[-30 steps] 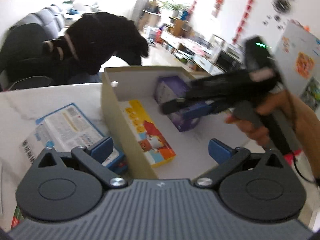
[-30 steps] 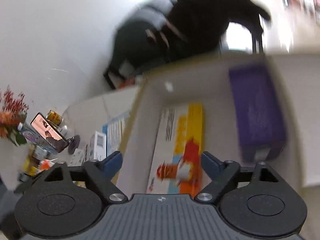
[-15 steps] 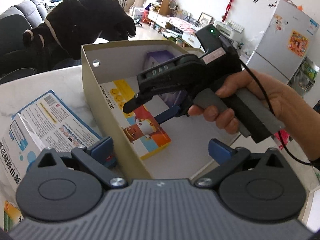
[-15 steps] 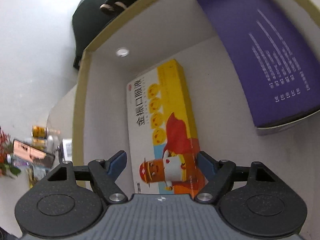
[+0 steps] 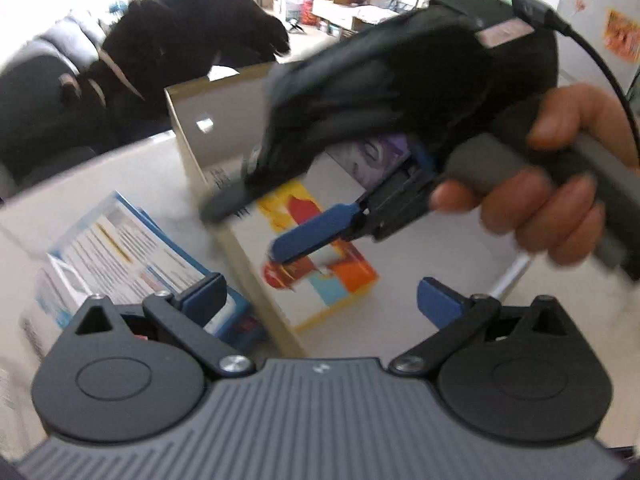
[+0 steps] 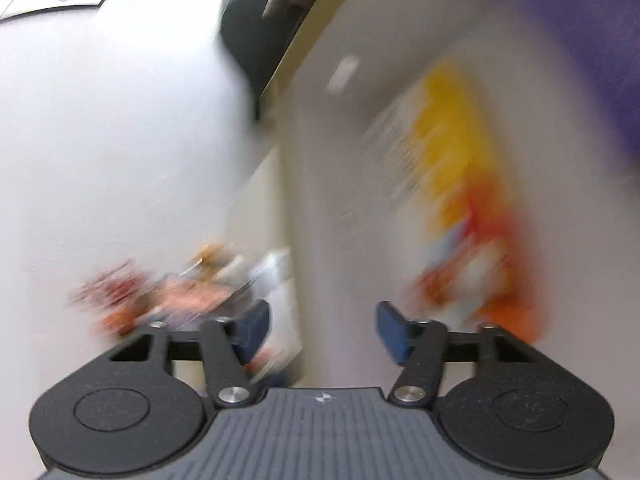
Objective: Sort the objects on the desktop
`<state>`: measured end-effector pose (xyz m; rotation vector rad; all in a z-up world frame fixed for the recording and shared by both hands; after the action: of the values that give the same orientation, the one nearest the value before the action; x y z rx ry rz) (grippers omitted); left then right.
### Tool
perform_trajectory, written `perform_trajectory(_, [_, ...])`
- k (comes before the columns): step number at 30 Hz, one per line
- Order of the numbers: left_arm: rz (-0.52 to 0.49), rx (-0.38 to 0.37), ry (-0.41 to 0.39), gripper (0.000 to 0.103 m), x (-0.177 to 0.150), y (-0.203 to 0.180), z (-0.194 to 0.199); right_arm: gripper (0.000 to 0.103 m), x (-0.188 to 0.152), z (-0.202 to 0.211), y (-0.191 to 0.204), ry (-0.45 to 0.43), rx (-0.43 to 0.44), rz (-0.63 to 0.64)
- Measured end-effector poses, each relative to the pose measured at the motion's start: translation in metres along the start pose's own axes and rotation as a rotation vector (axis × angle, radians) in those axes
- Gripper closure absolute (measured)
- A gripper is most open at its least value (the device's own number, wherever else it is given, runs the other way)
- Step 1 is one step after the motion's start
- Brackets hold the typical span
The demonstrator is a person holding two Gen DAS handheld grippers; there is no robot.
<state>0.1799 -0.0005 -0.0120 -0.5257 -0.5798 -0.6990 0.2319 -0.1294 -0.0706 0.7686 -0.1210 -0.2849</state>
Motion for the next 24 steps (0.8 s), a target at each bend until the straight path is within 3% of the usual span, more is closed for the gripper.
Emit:
perform_trajectory(2, [-0.025, 0.013, 0.009, 0.000, 0.000, -0.004, 0.004, 0.045, 0.001, 0.003, 0.010, -0.096, -0.096, 0.048])
perform_trajectory(4, [-0.033, 0.002, 0.010, 0.000, -0.002, -0.005, 0.008, 0.038, 0.008, 0.011, 0.007, -0.136, -0.099, 0.015])
perform_trajectory(5, [-0.034, -0.008, 0.010, 0.000, -0.003, -0.005, 0.009, 0.031, 0.011, 0.016, 0.004, -0.158, -0.105, -0.004])
perform_trajectory(7, [-0.024, -0.027, 0.012, 0.000, -0.004, -0.003, 0.006, 0.024, 0.016, 0.028, -0.004, -0.225, -0.168, -0.020])
perform_trajectory(9, [-0.007, -0.038, 0.016, 0.000, -0.003, 0.001, 0.002, 0.024, 0.019, 0.030, -0.011, -0.255, -0.243, -0.024])
perform_trajectory(13, [0.008, -0.082, 0.024, 0.000, -0.001, 0.003, -0.005, 0.024, 0.017, 0.014, -0.024, -0.228, -0.348, -0.035])
perform_trajectory(16, [0.006, -0.097, 0.034, 0.000, -0.002, 0.003, -0.009, 0.024, 0.018, -0.004, -0.033, -0.162, -0.365, -0.073])
perform_trajectory(21, [0.005, -0.115, 0.045, 0.000, -0.003, 0.004, -0.014, 0.002, 0.020, -0.026, -0.032, -0.137, -0.318, -0.098])
perform_trajectory(24, [0.005, -0.113, 0.036, 0.000, -0.004, 0.005, -0.013, 0.000, 0.018, -0.032, -0.026, -0.138, -0.323, -0.044])
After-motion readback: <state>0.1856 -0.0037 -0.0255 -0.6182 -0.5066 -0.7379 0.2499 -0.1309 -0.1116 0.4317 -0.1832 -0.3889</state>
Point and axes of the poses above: each gripper's, at about its wrist camera, not at the fingertips, and z roughly against the way its jaws point, y to its left, x to its top, the point moved 3 cm from there along -z, roughly the way its jaws point, and after that the axes turned 14 degrees about -x, right-handed, at the moved point
